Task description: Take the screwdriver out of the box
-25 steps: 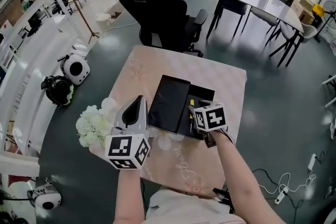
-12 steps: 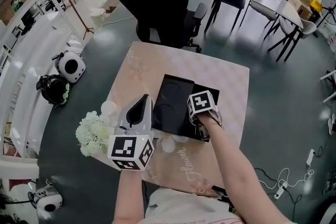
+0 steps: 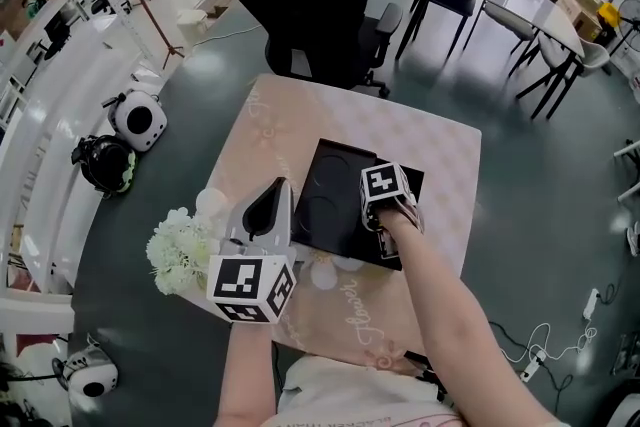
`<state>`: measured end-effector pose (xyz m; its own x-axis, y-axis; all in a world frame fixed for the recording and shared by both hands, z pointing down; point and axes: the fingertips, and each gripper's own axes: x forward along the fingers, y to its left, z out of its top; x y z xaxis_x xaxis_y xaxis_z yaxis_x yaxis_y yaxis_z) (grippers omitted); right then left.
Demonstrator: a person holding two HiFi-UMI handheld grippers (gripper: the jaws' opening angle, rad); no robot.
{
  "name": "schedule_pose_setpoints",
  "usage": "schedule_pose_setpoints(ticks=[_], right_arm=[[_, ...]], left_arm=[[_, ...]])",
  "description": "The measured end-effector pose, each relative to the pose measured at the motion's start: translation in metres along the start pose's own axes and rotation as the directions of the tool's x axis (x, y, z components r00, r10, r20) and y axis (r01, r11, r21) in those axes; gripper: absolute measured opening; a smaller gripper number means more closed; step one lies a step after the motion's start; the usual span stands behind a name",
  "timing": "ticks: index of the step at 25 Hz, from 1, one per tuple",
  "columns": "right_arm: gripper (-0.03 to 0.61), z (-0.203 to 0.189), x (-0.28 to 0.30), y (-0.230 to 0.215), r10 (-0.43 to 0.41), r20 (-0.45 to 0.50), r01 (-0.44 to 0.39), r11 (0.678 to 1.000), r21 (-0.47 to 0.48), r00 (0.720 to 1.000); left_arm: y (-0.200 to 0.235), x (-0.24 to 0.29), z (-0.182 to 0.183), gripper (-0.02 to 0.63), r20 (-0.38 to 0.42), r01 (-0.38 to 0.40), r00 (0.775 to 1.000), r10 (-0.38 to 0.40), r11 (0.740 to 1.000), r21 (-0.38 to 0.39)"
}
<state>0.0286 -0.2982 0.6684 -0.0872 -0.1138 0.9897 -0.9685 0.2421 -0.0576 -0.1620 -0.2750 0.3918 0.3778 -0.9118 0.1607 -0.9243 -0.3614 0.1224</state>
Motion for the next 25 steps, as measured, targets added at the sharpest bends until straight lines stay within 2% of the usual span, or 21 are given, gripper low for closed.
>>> schedule_pose_setpoints(ticks=[3,6,8,14,19,22,25], right_arm=[[0.08,0.0,-0.001,-0.002,-0.007,0.015,0.008,0.999,-0.033,1.0],[0.079,-0.002,-0.011,0.007,0.045,0.061,-0.047,0.999,0.022,0.997],[0.078,-0.001,-0.02,0.009,0.062,0.103,-0.065,0.998,0.025,0.993],[0.078,0.009,-0.073,0.004,0.108,0.266,-0.112,0.994,0.001,0.958],[0.078,0.012,-0.14,0.003,0.152,0.434,-0.145,0.988,-0.049,0.888],[0.078,0.008,-0.181,0.006,0.183,0.53,-0.153,0.983,-0.1,0.828],[0.078,0.004,-0.219,0.007,0.206,0.622,-0.143,0.978,-0.15,0.755]], left_arm=[[-0.003,-0.005,0.003,0.011,0.005,-0.004,1.0,0.004,1.0,0.002],[-0.004,-0.012,0.006,0.011,0.012,-0.011,1.0,0.011,1.0,0.003],[-0.005,-0.016,0.007,0.011,0.019,-0.016,1.0,0.016,1.0,0.004],[-0.017,-0.024,0.021,0.011,0.055,-0.021,0.998,0.021,1.0,0.01],[-0.032,-0.03,0.039,0.011,0.096,-0.017,0.995,0.015,1.0,0.025],[-0.041,-0.036,0.047,0.011,0.116,-0.018,0.993,0.014,0.999,0.034],[-0.048,-0.041,0.055,0.011,0.138,-0.024,0.99,0.018,0.999,0.042]])
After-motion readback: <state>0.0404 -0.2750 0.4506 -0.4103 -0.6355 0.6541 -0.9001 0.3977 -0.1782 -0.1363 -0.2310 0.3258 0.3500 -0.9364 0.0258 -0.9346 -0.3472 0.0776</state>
